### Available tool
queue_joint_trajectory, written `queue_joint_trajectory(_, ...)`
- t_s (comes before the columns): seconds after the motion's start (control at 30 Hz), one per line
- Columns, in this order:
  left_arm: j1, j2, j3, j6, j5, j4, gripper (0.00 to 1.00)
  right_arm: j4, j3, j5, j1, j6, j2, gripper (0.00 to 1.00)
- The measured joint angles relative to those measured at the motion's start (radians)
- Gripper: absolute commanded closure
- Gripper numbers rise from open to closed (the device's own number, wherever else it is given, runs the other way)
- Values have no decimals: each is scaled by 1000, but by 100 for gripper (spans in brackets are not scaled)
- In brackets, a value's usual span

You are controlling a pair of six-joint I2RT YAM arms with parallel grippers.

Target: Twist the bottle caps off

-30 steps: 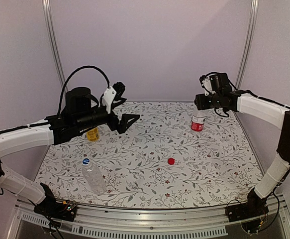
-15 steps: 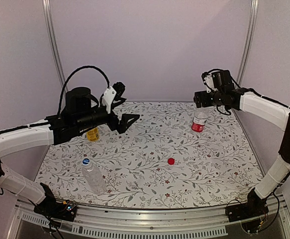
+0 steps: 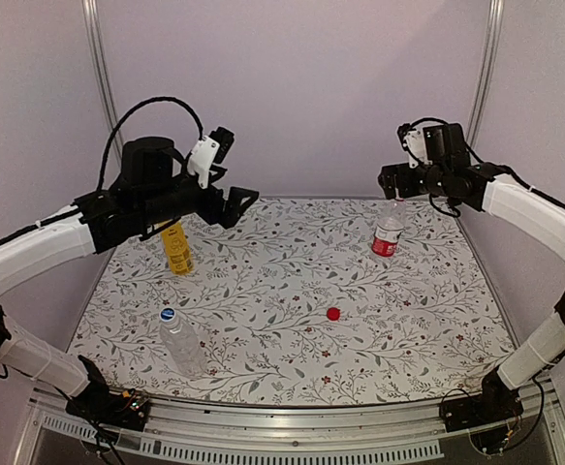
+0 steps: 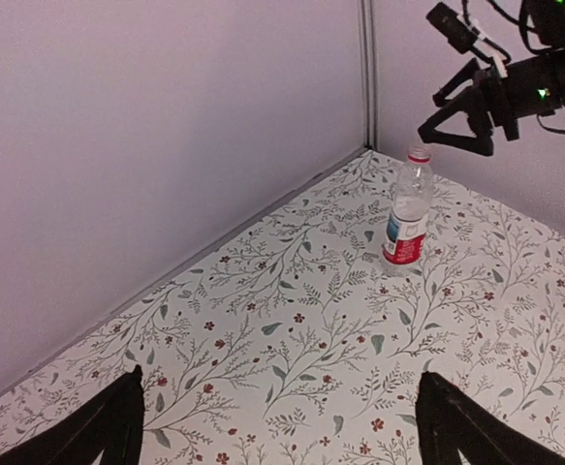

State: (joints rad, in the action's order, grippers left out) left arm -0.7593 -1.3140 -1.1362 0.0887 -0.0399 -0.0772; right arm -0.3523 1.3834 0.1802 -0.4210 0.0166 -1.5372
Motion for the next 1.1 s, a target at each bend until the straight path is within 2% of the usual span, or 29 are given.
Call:
queue_joint_trajectory(0.17,138,-3,-155,-89,-76,-205,4,-19,35,-5,-57,-33,63,1)
queue_joint_trajectory(0.27,235,7,-179,-125,-106,-310,4,-21,54,-11,-100,-43,101,1)
queue_joint_trajectory(0.4,365,0,-194,-152,-111,-440,10,-21,69,-18,-143,-51,115,1)
queue_joint_trajectory(0.53,461,-51,-204,-161,-100,-496,15,-26,69,-34,-169,-59,114,1)
queue_joint_trajectory(0.73,533,-174,-222,-164,-51,-542,19,-27,69,-49,-177,-60,113,1)
queue_joint_trajectory(0.9,557,-261,-274,-159,4,-573,34,-23,56,-56,-177,-60,113,1)
queue_joint_trajectory(1.1,569,-278,-286,-161,37,-596,46,-26,25,-59,-177,-61,113,1)
